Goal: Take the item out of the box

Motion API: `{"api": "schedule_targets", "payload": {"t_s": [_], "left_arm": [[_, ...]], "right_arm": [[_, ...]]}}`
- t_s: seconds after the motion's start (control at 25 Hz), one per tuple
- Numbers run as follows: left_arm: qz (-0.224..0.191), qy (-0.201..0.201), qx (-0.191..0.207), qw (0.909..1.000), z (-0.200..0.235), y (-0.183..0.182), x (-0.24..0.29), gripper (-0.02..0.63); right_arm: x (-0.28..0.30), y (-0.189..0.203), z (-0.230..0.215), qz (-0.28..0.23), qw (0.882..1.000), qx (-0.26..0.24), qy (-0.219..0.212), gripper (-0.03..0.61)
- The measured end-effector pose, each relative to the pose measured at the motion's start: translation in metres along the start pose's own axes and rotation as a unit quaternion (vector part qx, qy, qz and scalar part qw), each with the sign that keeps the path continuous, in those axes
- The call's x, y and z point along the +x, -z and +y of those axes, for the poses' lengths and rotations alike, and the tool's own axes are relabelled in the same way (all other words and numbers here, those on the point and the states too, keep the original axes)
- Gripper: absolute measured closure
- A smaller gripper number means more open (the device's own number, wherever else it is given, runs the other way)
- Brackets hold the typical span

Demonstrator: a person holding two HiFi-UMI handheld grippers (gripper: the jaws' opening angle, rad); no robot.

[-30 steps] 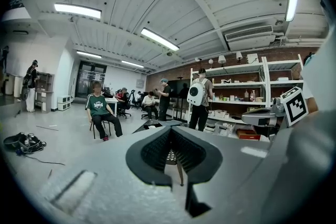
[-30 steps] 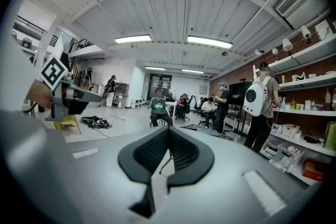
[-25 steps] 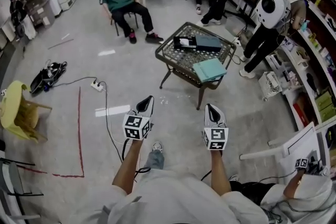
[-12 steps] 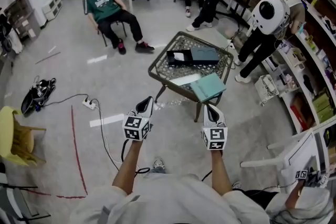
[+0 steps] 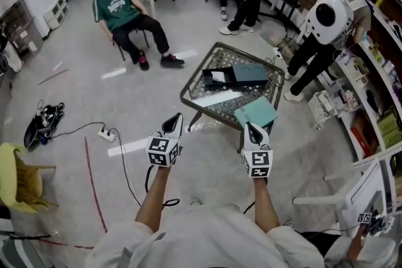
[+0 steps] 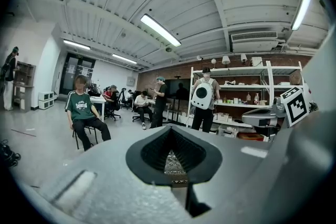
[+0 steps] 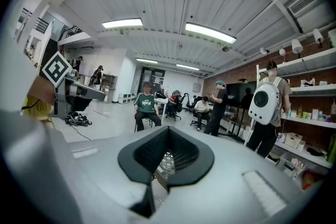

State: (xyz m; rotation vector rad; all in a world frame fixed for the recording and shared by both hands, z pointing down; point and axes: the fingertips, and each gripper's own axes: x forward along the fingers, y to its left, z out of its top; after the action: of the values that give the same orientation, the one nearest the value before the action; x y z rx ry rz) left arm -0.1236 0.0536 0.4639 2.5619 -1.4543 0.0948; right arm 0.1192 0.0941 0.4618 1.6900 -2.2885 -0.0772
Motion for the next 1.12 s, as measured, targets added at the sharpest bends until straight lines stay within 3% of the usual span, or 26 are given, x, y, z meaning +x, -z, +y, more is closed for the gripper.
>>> {"api": "schedule_targets", "payload": {"t_s": [0.72,1.12], "left_arm": [[0.008,-0.005,-0.009,0.9999,0.046,0.005,0.056,0.609],[0.006,-0.025,-0.003,0.9997,0.084,-0.026,0.160,0.609]], "right_arm": [[0.076,0.004,-0.009,0.003,1.000,0.000,-0.008,0.577],[0.187,-0.010,-0.065,-0.009,0.999,0.002,-0.032,0.577]]}}
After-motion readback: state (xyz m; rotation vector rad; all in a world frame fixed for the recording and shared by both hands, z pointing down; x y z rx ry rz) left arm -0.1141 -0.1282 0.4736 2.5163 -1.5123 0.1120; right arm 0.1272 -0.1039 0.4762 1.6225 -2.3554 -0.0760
